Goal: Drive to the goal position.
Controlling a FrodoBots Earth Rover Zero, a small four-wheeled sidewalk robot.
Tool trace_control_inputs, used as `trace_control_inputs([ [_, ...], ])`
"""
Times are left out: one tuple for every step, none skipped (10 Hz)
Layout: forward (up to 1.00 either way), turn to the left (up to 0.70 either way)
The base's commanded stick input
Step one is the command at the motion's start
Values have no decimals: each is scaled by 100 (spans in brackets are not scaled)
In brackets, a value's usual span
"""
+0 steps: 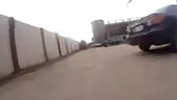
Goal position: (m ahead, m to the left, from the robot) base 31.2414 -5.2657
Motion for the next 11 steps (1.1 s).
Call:
trace_control_inputs([
  [70,1],
  [70,1],
  [70,1],
  [70,1],
  [70,1],
  [70,1],
  [70,1],
  [70,1],
  [70,1],
  [70,1],
  [70,1],
])
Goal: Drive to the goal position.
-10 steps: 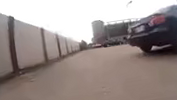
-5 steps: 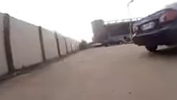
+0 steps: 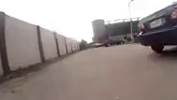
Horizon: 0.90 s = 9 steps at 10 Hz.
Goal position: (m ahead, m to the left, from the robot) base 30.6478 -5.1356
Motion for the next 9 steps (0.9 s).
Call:
trace_control_inputs([
  [70,1],
  [70,1],
  [70,1],
  [70,1],
  [70,1],
  [70,1],
  [70,1],
  [70,1],
  [70,1],
])
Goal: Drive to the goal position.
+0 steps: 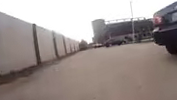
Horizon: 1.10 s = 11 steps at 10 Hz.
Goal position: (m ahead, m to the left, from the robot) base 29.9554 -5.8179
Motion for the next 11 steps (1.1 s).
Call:
trace_control_inputs([
  [70,1],
  [70,1],
  [70,1],
  [70,1],
  [70,1],
  [70,1],
  [70,1],
  [70,1],
  [70,1],
  [70,1],
  [70,1],
])
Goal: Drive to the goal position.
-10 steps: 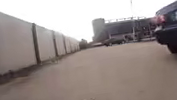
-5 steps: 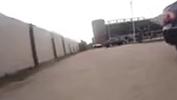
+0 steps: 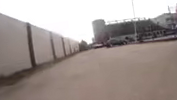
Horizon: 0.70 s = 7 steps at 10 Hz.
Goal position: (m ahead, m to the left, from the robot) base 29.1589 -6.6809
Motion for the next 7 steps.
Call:
trace_control_inputs([
  [70,1],
  [70,1],
  [70,1],
  [70,1],
  [70,1],
  [70,1],
  [70,1],
])
